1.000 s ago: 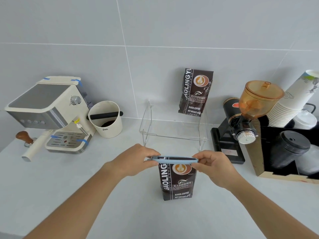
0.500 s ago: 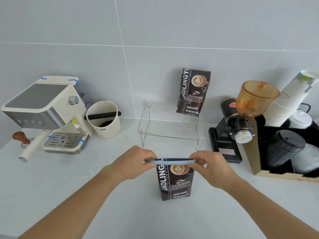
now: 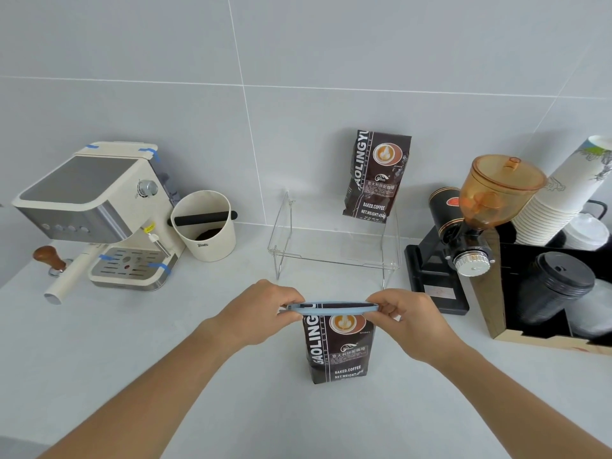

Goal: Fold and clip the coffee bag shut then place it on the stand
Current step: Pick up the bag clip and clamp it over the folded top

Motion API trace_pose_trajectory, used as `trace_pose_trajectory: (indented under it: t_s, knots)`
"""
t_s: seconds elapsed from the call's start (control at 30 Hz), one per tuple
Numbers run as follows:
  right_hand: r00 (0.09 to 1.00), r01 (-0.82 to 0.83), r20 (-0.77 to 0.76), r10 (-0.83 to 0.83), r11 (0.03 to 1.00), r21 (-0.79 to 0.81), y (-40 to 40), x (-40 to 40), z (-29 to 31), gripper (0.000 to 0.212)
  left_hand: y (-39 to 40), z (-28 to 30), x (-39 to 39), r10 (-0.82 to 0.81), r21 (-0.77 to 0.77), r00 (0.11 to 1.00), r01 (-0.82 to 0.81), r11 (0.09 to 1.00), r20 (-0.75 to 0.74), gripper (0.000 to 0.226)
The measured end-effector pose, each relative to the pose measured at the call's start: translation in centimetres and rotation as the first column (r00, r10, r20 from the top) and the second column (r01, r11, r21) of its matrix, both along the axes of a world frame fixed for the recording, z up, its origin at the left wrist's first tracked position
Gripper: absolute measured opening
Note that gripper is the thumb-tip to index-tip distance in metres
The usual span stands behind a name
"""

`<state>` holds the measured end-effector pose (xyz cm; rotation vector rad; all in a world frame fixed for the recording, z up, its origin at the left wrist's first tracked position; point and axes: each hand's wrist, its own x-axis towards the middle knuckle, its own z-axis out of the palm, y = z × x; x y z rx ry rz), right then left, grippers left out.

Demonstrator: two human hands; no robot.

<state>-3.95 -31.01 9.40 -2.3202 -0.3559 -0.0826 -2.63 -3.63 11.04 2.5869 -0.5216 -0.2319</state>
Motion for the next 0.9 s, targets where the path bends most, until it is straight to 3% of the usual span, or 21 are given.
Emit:
trace_pose_trajectory:
  t_s: [0.17, 0.33, 0.5, 0.57, 0.67, 0.77, 0.9]
  knots:
    - [1.000, 0.015, -0.006, -0.015, 1.000, 0.014, 0.1, -0.1, -0.3, 0.018, 0.1, -0.9, -0.3, 0.011, 0.054, 1.000, -0.013, 0.998, 0.026, 0.030]
    - [1.000, -0.007, -0.024, 0.008, 1.000, 0.018, -0.3, 0.1, -0.5, 0.020, -0.1, -0.5, -0.5, 0.033, 0.022, 0.996, -0.035, 0.999, 0.080, 0.019]
    - [0.997, 0.004, -0.077, 0.003, 0.996, 0.093, -0.4, 0.1, -0.7, 0.015, 0.1, -1.2, -0.8, 0.115, -0.172, 0.992, -0.122, 0.977, -0.047, 0.016]
    - [0.993, 0.017, -0.119, 0.003, 0.987, 0.162, -0.3, 0.0, -0.7, 0.015, -0.1, -1.7, -1.1, 0.183, -0.334, 0.975, -0.214, 0.918, -0.124, 0.014]
    - [0.976, 0.052, -0.216, 0.006, 0.964, 0.262, -0.2, 0.1, -1.3, 0.020, -0.5, -2.8, -1.6, 0.268, -0.554, 0.910, -0.406, 0.726, -0.316, 0.023]
    - [0.941, 0.101, -0.337, 0.017, 0.939, 0.330, -0.2, 0.2, -2.4, 0.024, -1.3, -4.2, -2.2, 0.273, -0.641, 0.849, -0.522, 0.563, -0.452, 0.022]
    - [0.909, 0.110, -0.415, 0.039, 0.938, 0.329, -0.2, 0.4, -4.2, 0.035, -2.6, -6.2, -3.0, 0.236, -0.662, 0.812, -0.575, 0.481, -0.534, 0.028]
